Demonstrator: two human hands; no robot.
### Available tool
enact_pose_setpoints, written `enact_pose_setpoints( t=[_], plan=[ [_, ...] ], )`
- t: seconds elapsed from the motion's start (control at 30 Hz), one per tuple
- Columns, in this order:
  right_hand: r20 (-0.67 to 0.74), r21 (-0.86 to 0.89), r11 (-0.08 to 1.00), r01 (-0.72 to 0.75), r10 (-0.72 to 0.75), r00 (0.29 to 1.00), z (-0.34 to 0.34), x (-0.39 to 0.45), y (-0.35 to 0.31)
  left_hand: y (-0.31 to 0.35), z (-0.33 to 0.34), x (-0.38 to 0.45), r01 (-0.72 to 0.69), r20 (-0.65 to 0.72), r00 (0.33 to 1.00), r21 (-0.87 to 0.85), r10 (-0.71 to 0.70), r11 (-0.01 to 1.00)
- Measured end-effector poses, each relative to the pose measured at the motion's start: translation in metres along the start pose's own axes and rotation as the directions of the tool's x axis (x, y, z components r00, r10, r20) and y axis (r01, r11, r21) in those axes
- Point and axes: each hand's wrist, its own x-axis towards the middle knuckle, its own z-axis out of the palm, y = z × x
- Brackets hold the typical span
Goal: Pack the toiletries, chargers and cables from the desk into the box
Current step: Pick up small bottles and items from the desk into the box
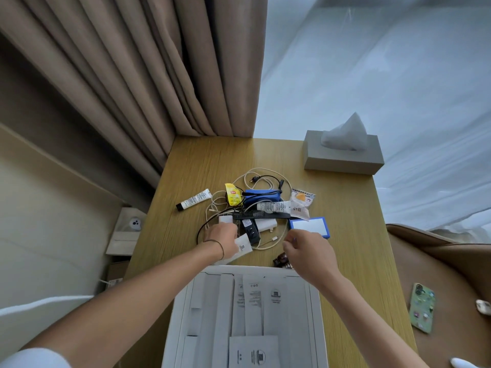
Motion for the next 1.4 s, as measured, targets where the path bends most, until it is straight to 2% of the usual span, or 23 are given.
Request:
enact_pose_setpoints(
  t=[0.2, 0.33, 0.5, 0.63, 0.87, 1.0, 1.13, 1.4],
  plan=[
    [-0.004, -0.004, 1.000, 0.022, -0.022, 1.000, 0.008, 0.025, -0.006, -0.019, -0.016, -0.021, 0.024, -0.210, 0.973, -0.335, -0.100, 0.942],
    [-0.059, -0.041, 0.995, 0.088, -0.090, 0.994, 0.018, 0.054, -0.005, -0.029, -0.027, -0.038, -0.054, -0.338, 0.933, -0.466, -0.121, 0.883],
    [-0.042, -0.169, 0.967, 0.193, -0.203, 0.978, 0.032, 0.089, -0.009, -0.019, -0.039, -0.062, -0.156, -0.384, 0.909, -0.673, -0.162, 0.723],
    [0.021, -0.292, 0.931, 0.218, -0.222, 0.975, 0.041, 0.106, -0.007, -0.016, -0.041, -0.082, -0.168, -0.351, 0.908, -0.803, -0.227, 0.571],
    [0.090, -0.432, 0.878, 0.208, -0.187, 0.978, 0.047, 0.116, -0.004, -0.026, -0.030, -0.112, -0.153, -0.307, 0.905, -0.881, -0.294, 0.447],
    [0.088, -0.419, 0.878, 0.233, -0.216, 0.972, 0.045, 0.117, -0.004, -0.028, -0.026, -0.124, -0.152, -0.298, 0.899, -0.900, -0.321, 0.408],
    [0.024, -0.350, 0.915, 0.201, -0.206, 0.978, 0.038, 0.106, -0.004, -0.022, -0.024, -0.134, -0.163, -0.277, 0.923, -0.910, -0.267, 0.382],
    [-0.131, -0.158, 0.973, 0.172, -0.193, 0.972, 0.005, 0.045, -0.010, -0.004, 0.006, -0.144, -0.127, -0.187, 0.979, -0.865, -0.076, 0.486]
  ],
)
